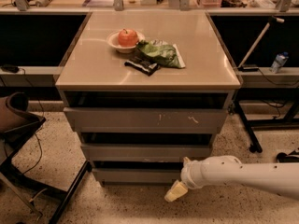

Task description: Open bottom drawer

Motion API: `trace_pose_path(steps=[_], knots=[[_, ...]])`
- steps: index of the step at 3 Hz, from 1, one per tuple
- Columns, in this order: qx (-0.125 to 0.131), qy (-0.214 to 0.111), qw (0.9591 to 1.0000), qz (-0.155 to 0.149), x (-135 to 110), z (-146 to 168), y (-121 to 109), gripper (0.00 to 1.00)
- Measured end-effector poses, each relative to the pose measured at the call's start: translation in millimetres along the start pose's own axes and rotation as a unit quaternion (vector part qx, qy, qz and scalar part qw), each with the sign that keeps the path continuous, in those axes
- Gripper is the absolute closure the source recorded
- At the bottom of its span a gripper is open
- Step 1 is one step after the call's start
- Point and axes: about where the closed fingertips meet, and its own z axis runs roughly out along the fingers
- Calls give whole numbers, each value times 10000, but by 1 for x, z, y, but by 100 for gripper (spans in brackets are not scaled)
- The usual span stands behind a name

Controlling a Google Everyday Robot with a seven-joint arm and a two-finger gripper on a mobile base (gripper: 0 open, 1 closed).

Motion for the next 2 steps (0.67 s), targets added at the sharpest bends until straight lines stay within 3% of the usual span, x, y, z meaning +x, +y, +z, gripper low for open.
trace_pose_path(steps=[1,2], knots=[[-137,-169,9983,536,42,44,-14,0],[-265,-202,9941,1030,76,91,-32,0]])
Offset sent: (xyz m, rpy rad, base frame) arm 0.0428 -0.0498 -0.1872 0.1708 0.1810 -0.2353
